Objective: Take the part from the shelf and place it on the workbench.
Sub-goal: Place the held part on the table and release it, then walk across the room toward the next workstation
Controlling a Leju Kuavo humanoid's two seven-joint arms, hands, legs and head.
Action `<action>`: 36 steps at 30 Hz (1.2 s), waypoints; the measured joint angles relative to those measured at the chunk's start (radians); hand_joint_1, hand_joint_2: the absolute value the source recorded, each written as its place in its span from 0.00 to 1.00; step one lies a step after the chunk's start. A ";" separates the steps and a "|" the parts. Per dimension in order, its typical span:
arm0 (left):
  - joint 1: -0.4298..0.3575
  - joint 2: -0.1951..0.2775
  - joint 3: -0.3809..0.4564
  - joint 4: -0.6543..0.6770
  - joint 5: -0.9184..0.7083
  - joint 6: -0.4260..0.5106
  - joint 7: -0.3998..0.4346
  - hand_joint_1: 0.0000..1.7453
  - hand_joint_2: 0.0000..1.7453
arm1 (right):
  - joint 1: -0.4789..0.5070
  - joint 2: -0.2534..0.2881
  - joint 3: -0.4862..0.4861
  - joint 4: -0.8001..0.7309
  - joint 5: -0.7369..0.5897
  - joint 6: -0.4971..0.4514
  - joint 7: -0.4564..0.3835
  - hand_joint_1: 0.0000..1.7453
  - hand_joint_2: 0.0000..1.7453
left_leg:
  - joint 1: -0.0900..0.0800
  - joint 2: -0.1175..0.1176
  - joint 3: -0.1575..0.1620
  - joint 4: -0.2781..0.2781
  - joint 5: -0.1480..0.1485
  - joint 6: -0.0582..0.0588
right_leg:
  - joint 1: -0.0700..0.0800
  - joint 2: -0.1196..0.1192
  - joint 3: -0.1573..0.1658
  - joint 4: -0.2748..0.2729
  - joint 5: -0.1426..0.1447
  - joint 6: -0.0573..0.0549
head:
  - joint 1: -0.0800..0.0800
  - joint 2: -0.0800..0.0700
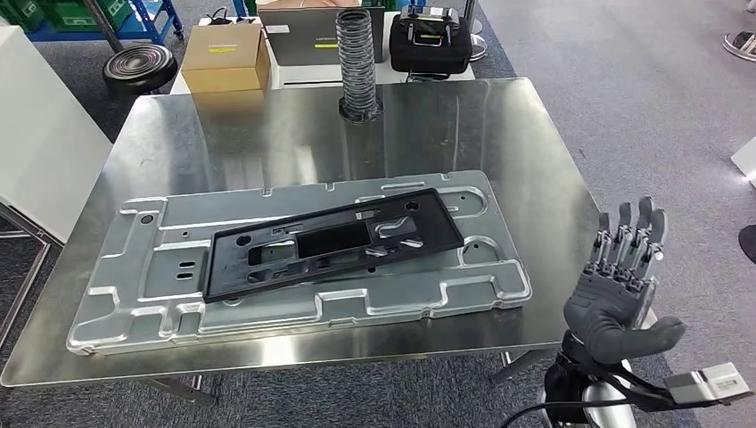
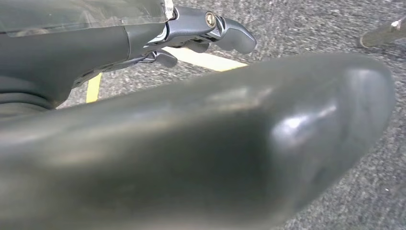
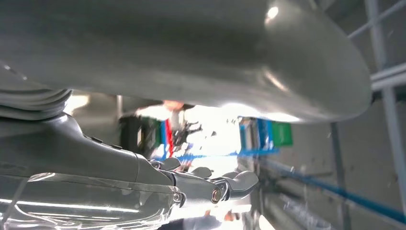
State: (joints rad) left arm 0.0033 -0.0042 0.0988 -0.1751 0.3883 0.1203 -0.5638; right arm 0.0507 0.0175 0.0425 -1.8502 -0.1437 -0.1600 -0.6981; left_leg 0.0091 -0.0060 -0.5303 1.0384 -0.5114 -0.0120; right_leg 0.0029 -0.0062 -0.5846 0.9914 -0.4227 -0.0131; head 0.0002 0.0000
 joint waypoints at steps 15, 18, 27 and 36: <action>-0.004 0.001 0.003 0.000 -0.022 -0.008 -0.002 0.00 0.00 | 0.144 0.038 -0.234 0.026 0.027 -0.002 0.001 0.00 0.00 | -0.009 0.009 -0.092 -0.041 0.115 0.035 | -0.011 0.003 0.096 0.059 -0.119 0.037 | 0.007 0.000; -0.005 0.001 0.003 0.000 -0.027 -0.010 0.001 0.00 0.00 | 0.149 0.044 -0.242 0.029 0.033 0.022 0.000 0.00 0.00 | -0.008 0.008 -0.095 -0.048 0.141 0.018 | -0.001 0.003 0.148 -0.035 -0.110 0.023 | 0.009 0.000; -0.003 0.000 0.005 0.000 -0.032 -0.007 0.009 0.00 0.00 | 0.156 0.065 -0.247 0.050 0.067 0.052 0.000 0.00 0.00 | -0.003 0.006 -0.142 0.243 -0.051 -0.012 | -0.003 -0.003 0.028 -0.037 -0.004 -0.007 | 0.004 0.000; -0.013 -0.001 0.006 0.000 -0.038 -0.009 0.017 0.00 0.00 | 0.163 0.071 -0.244 0.055 0.142 0.058 0.014 0.00 0.00 | -0.008 0.009 0.066 -0.064 -0.004 0.031 | -0.003 -0.002 -0.055 0.018 0.027 0.036 | -0.002 0.000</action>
State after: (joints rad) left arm -0.0098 -0.0051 0.1049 -0.1751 0.3505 0.1111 -0.5471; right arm 0.2135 0.0884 -0.2019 -1.7951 -0.0019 -0.1018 -0.6840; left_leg 0.0016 0.0035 -0.4641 0.9740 -0.5152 0.0189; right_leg -0.0006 -0.0078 -0.6396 1.0095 -0.3960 0.0230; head -0.0022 -0.0001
